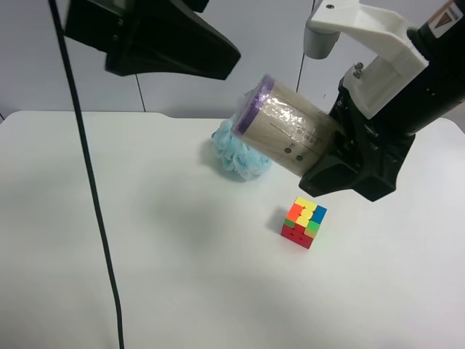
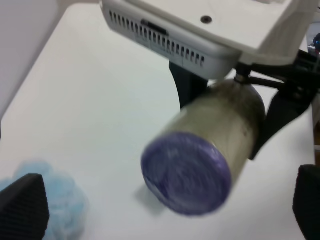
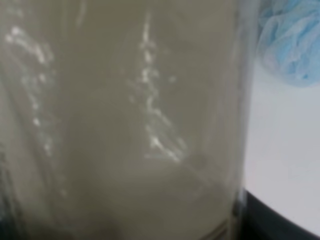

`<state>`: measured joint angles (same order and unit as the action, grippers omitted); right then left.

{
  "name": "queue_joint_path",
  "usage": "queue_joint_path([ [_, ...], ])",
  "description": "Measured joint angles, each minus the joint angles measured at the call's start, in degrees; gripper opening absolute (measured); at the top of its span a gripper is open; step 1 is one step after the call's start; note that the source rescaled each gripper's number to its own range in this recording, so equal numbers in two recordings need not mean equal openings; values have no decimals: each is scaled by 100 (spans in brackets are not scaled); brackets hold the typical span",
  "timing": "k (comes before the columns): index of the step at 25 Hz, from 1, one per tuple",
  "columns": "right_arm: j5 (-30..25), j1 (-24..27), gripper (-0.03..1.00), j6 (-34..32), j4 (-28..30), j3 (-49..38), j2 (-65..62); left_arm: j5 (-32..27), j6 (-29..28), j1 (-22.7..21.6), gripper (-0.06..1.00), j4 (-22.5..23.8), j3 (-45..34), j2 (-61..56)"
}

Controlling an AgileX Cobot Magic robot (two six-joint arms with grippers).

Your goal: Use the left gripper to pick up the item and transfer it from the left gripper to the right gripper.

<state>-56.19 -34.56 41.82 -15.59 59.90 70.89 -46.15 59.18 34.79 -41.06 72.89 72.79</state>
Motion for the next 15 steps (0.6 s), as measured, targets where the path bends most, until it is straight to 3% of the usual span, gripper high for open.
queue_joint_path([
  [8,0,0,0,-11,0,0,0,-867,-2033,0,100,1366,-76,-897],
  [15,0,0,0,-17,0,0,0,-912,-3284,0,100,2312,-1586,-2099],
])
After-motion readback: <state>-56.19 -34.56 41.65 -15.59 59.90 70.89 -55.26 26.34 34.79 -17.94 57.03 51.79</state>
